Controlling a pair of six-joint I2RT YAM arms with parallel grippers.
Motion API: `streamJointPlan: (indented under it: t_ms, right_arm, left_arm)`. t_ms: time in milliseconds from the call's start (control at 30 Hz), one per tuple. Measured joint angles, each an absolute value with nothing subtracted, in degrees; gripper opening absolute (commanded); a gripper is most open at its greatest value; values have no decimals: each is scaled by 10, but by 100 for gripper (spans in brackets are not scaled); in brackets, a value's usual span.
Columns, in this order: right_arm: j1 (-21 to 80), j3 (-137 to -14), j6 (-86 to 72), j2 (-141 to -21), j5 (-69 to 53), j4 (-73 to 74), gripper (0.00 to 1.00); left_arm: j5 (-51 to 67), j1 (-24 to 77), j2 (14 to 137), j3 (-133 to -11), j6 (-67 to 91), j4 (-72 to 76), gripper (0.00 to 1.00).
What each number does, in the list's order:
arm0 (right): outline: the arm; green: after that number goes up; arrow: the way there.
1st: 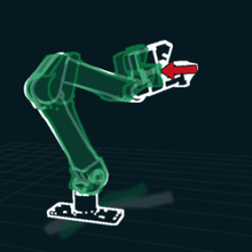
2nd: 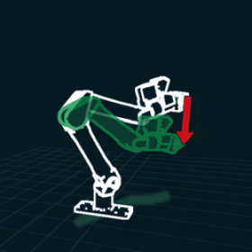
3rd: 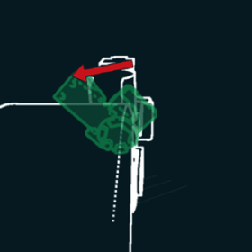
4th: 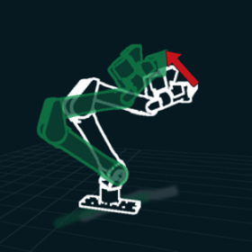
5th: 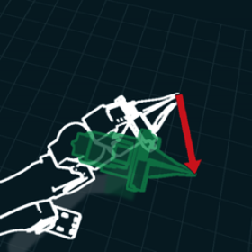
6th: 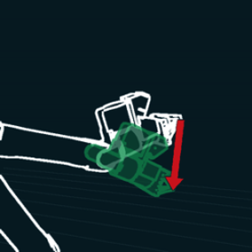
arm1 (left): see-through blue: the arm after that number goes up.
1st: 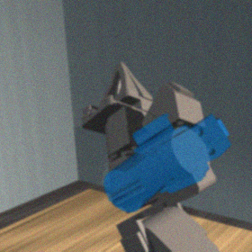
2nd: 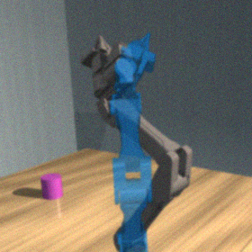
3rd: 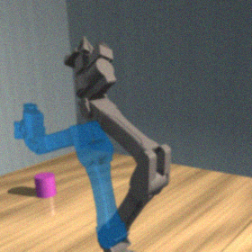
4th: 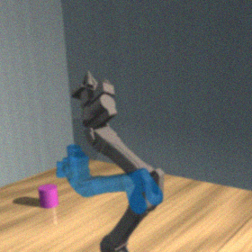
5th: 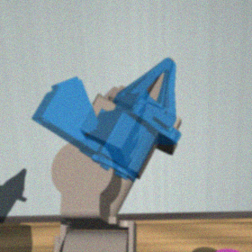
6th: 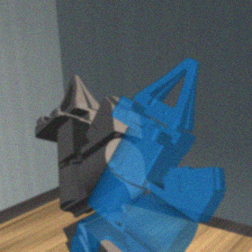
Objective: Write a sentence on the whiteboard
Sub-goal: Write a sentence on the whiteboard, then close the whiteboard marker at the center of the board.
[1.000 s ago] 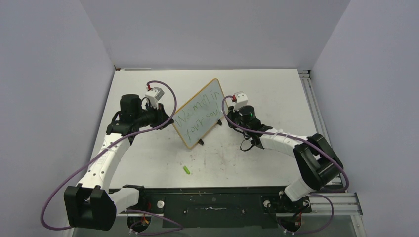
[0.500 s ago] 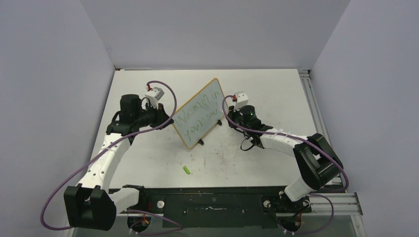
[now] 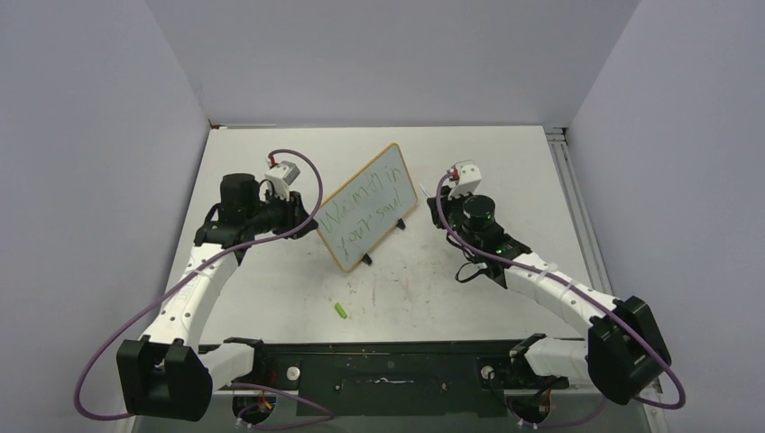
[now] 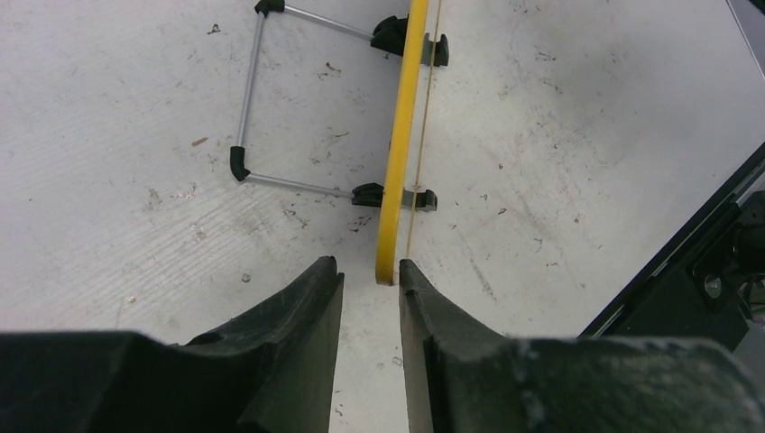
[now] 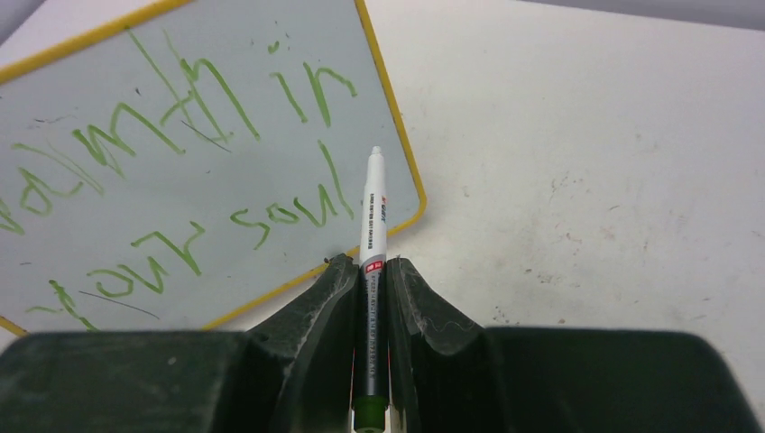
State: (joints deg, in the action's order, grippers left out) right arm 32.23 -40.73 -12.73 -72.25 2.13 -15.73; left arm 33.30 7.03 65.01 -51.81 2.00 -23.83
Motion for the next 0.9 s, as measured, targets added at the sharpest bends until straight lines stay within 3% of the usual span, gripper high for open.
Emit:
streamJointPlan:
  t_ms: [200,267,400,600,767,900]
  right_arm:
    - [322,-381,-127,-663,42,-156,5]
    - [322,-380,-127,-663,41,-150,5]
    - [322,-374,-127,-653,28,-146,5]
    - [322,-361,-128,-604,-42,-145,5]
    - [323,-361,-140,-568,-97,-135,5]
    - [327,-360,-149,-543,-108,-109,5]
  left_arm:
    - [318,70,649,-518,17,-253,59]
    - [316,70,646,-518,17,-254,75]
    - [294,70,623,-512,23,-253,83]
    - [224,70,496,-458,33,-237,83]
    - [192,76,423,-441,58,-231,73]
    - [116,148,390,-423,134,-238,68]
